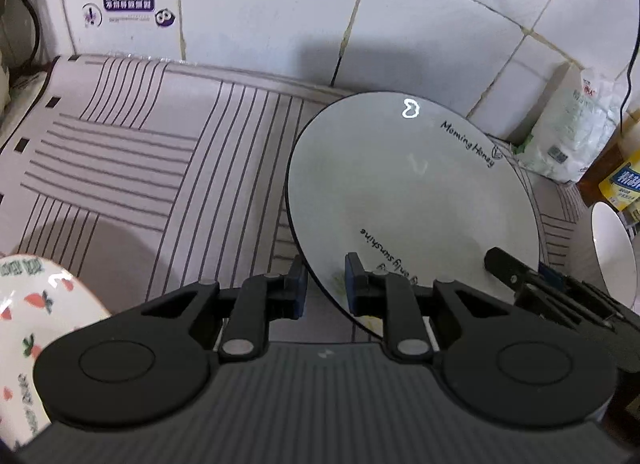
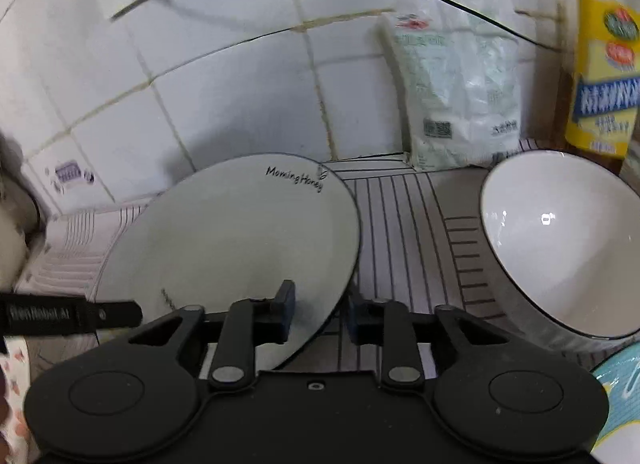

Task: Organize plates and bowls
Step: 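Lower the white plate onto the cloth and open both grippers, then move both grippers to the bunny plate rim and close them, then lift the bunny plate with both grippers and carry it over the white plate, then lower the bunny plate onto the white plate and open both grippers, then move both grippers back toward the blue fried-egg plate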

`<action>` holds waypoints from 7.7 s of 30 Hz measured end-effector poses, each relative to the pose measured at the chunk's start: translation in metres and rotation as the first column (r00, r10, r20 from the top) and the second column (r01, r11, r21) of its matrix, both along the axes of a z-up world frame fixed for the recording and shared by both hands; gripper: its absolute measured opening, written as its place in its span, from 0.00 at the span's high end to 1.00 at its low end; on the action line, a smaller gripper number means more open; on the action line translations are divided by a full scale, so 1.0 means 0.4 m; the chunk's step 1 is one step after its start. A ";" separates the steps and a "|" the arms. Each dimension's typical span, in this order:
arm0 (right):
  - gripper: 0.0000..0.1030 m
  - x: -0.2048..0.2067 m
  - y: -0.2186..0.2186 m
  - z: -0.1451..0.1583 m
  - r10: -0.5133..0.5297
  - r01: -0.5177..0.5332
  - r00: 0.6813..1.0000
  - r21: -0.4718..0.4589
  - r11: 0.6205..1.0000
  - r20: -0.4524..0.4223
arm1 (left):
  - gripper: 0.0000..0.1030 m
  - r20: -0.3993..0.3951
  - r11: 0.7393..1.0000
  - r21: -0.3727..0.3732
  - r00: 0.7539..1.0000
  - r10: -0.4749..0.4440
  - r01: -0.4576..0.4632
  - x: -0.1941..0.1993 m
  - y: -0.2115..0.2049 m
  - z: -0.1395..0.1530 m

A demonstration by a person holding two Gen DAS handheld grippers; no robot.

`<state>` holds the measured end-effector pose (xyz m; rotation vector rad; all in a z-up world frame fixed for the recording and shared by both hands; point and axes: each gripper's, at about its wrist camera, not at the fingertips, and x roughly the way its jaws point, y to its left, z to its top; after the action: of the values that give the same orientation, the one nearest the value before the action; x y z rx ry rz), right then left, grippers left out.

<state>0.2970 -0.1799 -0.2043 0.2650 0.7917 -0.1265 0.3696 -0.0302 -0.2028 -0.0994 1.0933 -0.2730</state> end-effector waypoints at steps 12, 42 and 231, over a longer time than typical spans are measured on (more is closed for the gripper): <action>0.35 -0.139 -0.008 0.155 0.078 -0.085 0.991 0.067 0.994 0.105 | 0.60 0.070 0.991 0.129 0.996 -0.055 0.046 -0.125 0.042 0.200; 0.13 -0.432 0.226 0.417 0.434 -0.423 0.883 -0.100 0.901 0.178 | 0.28 0.094 0.961 0.254 0.985 -0.141 0.113 -0.441 0.225 0.389; 0.58 -0.186 -0.077 0.223 0.201 -0.198 0.971 -0.036 0.980 0.133 | 0.63 0.009 0.964 0.213 0.986 -0.167 0.161 -0.111 -0.045 0.276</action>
<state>0.2227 -0.2109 -0.1152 0.1696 0.6764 0.0717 0.3250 -0.0483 -0.0923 0.1860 1.0988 -0.3034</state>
